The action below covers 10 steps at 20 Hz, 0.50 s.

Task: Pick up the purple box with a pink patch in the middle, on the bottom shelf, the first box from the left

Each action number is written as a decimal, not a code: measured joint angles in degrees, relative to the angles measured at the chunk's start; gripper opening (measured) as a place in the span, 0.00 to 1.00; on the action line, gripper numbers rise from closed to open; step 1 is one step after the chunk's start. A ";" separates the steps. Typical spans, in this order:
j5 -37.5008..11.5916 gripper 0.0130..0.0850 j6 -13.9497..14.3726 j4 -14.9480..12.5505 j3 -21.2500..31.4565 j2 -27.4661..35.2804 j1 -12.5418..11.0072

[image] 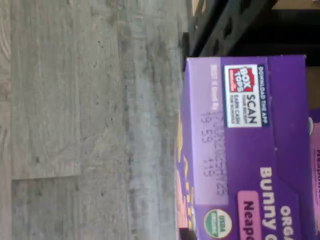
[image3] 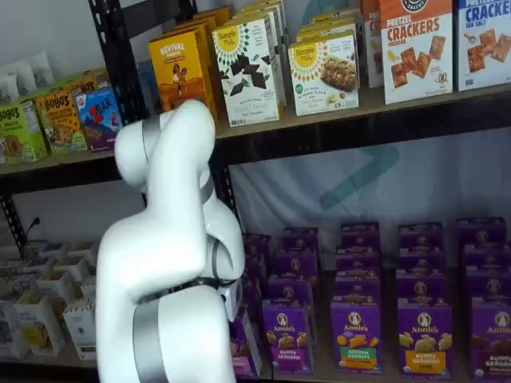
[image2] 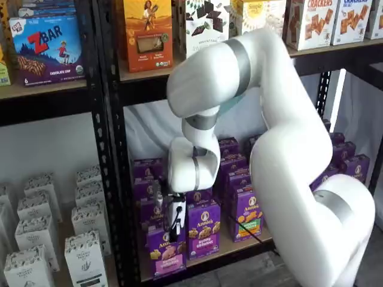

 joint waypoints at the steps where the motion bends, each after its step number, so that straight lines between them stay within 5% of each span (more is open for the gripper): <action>1: -0.33 0.28 -0.30 0.35 1.59 -1.25 0.08; 10: -1.19 0.28 -2.34 2.07 15.06 -13.08 -0.12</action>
